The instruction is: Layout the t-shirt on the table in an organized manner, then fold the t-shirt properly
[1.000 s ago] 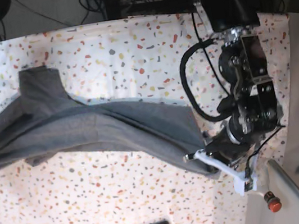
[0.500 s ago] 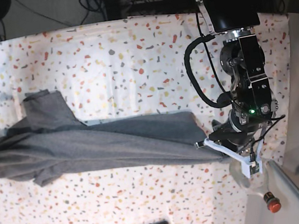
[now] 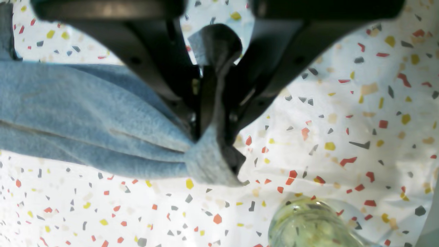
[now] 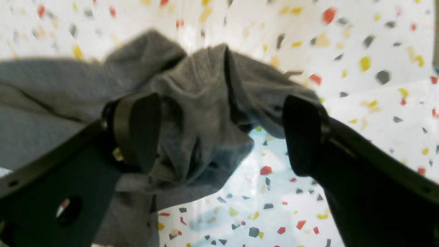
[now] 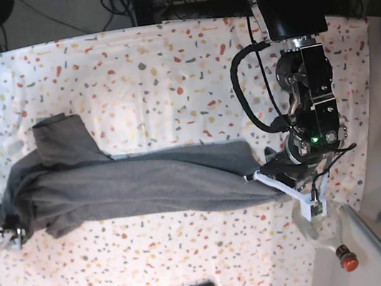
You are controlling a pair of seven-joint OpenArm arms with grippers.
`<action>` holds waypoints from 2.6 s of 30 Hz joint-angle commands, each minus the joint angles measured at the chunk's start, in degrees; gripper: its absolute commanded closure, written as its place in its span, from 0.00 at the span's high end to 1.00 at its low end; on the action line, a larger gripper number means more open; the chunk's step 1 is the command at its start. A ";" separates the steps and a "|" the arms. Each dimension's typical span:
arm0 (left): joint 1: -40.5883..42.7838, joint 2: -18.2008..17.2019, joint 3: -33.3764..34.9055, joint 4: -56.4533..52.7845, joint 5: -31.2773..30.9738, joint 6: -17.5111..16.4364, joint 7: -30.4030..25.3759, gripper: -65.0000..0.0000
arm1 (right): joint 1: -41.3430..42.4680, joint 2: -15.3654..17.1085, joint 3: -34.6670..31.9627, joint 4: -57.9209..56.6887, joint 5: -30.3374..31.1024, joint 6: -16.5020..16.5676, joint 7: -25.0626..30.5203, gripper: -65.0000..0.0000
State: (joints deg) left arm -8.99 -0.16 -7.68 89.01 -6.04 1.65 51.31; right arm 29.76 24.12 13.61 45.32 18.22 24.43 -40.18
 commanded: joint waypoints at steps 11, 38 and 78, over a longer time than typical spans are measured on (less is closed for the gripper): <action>-1.95 -0.06 0.08 0.00 -0.07 0.15 -1.42 0.00 | -28.31 -13.35 6.57 36.83 -0.24 -0.47 -9.00 0.77; -15.40 7.15 -0.10 -20.48 -0.51 0.42 -19.97 0.00 | -30.77 -13.35 6.22 24.53 -0.06 8.94 -9.88 0.00; 35.24 -1.29 0.34 25.23 -0.42 7.01 -19.79 0.00 | -45.36 -15.46 26.09 69.01 -0.06 9.20 -16.04 0.00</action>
State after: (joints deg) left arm 26.65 -1.34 -7.31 112.79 -6.66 8.62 33.56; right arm -15.97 7.53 39.16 112.99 18.24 33.93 -57.41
